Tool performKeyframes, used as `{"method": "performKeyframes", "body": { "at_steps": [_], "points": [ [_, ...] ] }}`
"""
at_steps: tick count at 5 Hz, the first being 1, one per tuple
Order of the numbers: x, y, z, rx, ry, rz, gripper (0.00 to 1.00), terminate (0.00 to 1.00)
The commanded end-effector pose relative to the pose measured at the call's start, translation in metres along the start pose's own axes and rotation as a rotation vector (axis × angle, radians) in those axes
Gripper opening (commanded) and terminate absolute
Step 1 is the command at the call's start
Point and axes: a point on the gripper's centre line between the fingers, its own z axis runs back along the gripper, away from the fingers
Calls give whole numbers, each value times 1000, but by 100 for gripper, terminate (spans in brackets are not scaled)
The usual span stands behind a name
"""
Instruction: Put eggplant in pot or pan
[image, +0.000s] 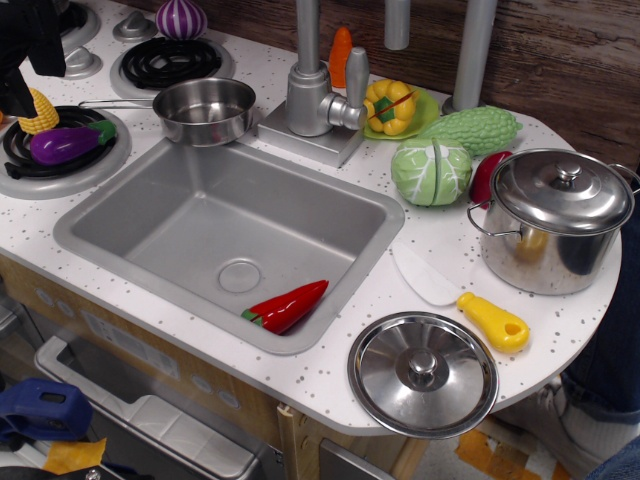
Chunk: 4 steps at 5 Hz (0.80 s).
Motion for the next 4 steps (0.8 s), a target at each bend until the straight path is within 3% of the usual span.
{"method": "performKeyframes", "body": {
  "at_steps": [1,4],
  "points": [
    [0,0,0,0,0,0,100,0],
    [0,8,-18,23,-9,219,100,0]
  ]
}}
